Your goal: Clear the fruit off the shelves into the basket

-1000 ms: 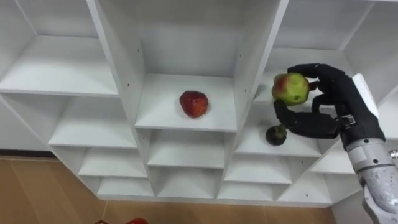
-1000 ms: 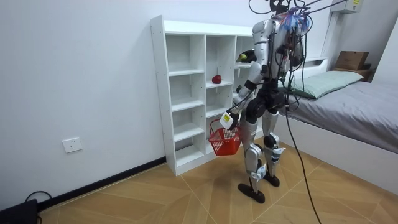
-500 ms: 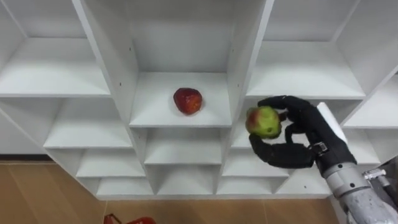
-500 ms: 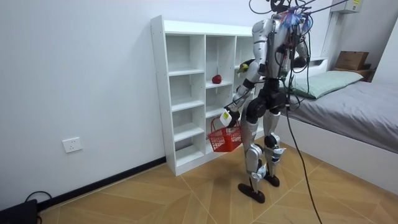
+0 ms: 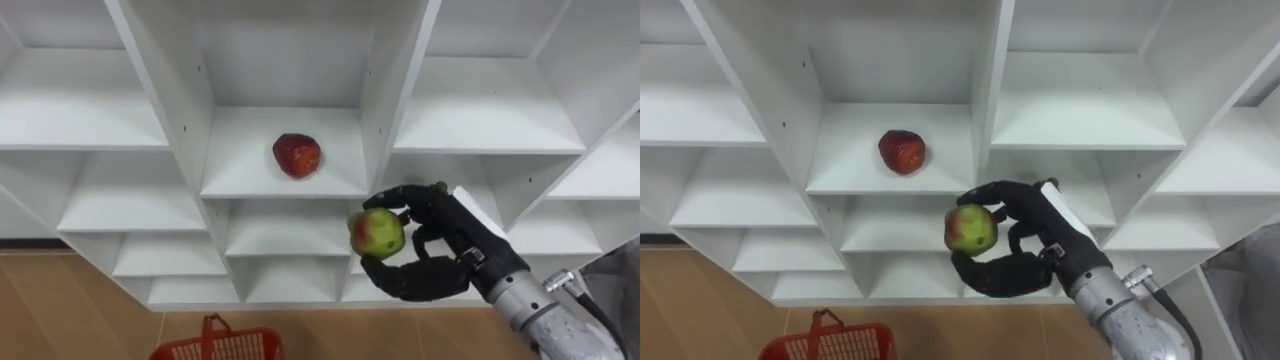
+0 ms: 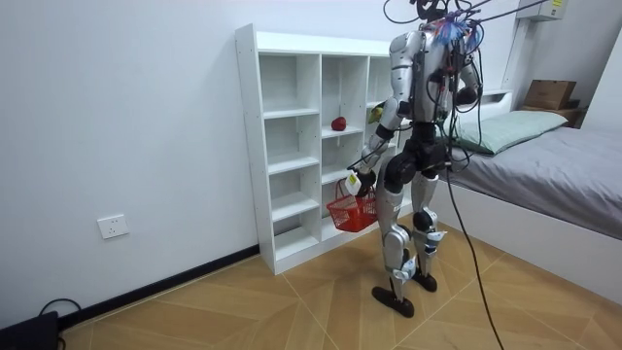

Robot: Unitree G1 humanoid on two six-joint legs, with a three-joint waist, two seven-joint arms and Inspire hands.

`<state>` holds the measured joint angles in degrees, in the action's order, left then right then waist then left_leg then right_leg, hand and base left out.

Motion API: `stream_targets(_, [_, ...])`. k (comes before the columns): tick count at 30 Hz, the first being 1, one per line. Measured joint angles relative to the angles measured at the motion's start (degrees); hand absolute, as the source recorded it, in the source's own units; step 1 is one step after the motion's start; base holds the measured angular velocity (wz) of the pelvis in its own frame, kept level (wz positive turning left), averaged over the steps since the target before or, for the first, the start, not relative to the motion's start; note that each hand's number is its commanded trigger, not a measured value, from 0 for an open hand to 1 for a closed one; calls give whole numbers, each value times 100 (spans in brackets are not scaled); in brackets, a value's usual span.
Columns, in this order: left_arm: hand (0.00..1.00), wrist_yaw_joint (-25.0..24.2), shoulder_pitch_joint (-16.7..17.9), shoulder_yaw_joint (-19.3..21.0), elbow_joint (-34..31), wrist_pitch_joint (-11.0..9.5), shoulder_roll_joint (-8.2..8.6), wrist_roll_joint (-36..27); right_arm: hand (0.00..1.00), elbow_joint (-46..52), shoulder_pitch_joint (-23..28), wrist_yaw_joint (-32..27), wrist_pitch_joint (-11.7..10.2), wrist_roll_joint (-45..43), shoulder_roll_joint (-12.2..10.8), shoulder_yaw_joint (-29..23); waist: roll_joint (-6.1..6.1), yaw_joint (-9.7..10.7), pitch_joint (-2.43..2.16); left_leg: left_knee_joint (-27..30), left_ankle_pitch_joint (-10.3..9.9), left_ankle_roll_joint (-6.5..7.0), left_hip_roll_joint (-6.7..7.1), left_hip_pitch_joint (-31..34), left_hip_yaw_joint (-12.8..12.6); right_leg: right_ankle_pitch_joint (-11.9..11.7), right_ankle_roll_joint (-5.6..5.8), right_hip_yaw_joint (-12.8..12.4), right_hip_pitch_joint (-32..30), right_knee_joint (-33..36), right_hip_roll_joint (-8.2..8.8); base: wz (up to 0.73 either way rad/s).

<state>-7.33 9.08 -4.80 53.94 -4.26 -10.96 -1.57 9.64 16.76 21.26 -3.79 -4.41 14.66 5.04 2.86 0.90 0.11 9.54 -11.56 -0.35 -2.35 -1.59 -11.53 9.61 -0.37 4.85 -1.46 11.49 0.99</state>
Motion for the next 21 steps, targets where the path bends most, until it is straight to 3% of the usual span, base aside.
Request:
stream_targets(10, [100,-23,-120,-69,-63,-14,-59,-15,100,-96,-38,168,18,8,3,51,52,-7,9,37,1,1,1,74,9,0,0,-9,-71,26,2,0])
stream_targets(16, [100,36,-559,-335,-217,-118,-73,-12,100,-693,-637,57,-88,15,-24,118,96,57,45,244,6,11,-18,430,70,-61,-7,45,-301,60,16,7])
stream_targets(21, [100,-27,-841,-363,-414,-478,-78,-26,100,-1021,-1024,15,-295,8,-22,160,61,26,68,318,7,14,-22,623,67,-65,-11,85,-498,120,30,0])
